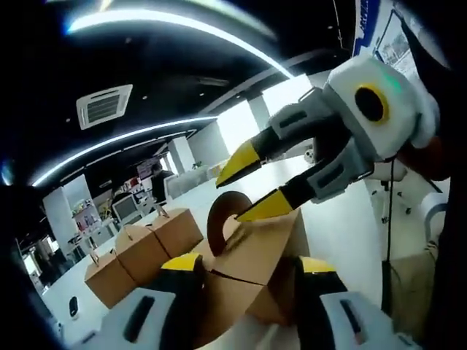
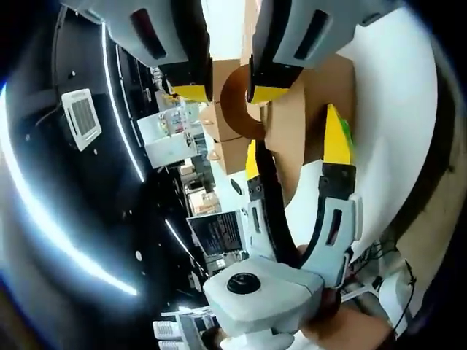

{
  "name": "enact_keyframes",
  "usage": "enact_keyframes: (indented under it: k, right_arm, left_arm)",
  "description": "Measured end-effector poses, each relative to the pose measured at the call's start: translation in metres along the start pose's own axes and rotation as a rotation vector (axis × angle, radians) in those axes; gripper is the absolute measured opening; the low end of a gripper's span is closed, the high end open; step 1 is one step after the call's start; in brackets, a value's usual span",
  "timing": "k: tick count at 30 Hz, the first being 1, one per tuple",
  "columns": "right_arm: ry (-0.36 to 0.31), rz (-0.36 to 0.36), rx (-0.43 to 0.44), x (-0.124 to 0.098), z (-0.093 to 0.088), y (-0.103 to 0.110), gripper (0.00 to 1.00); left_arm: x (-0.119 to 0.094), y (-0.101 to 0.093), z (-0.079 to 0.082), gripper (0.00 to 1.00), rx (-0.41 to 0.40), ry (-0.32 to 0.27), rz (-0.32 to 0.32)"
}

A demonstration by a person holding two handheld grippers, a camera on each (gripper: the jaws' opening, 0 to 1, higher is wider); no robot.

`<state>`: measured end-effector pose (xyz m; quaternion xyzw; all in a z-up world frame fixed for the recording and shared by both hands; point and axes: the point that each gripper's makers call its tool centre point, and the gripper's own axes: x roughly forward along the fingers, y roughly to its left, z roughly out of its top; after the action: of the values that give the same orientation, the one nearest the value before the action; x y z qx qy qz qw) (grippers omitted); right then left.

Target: Pick up one paper box from the group, open the paper box, and remove the item inside

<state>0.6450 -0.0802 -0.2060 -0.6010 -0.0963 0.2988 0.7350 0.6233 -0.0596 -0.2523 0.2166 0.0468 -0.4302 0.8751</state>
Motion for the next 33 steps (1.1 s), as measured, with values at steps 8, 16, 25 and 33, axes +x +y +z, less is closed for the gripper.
enact_keyframes:
  k: [8,16,25,33]
  right_arm:
    - [-0.007,-0.034,0.006,-0.004,0.004,-0.007,0.2]
    - [-0.017,-0.035,-0.011,-0.01,0.006,-0.002,0.15]
    - [-0.019,-0.042,-0.011,-0.012,0.001,0.001,0.14]
    - [-0.017,-0.014,0.041,-0.007,-0.002,-0.001,0.13]
  left_arm:
    - [-0.001,0.0,-0.001,0.52,0.015,0.007,0.0]
    - [0.001,0.0,0.0,0.52,0.018,0.008,0.004]
    - [0.004,-0.003,0.001,0.51,0.024,0.011,0.001]
    - [0.004,-0.003,0.0,0.51,0.029,0.014,-0.001]
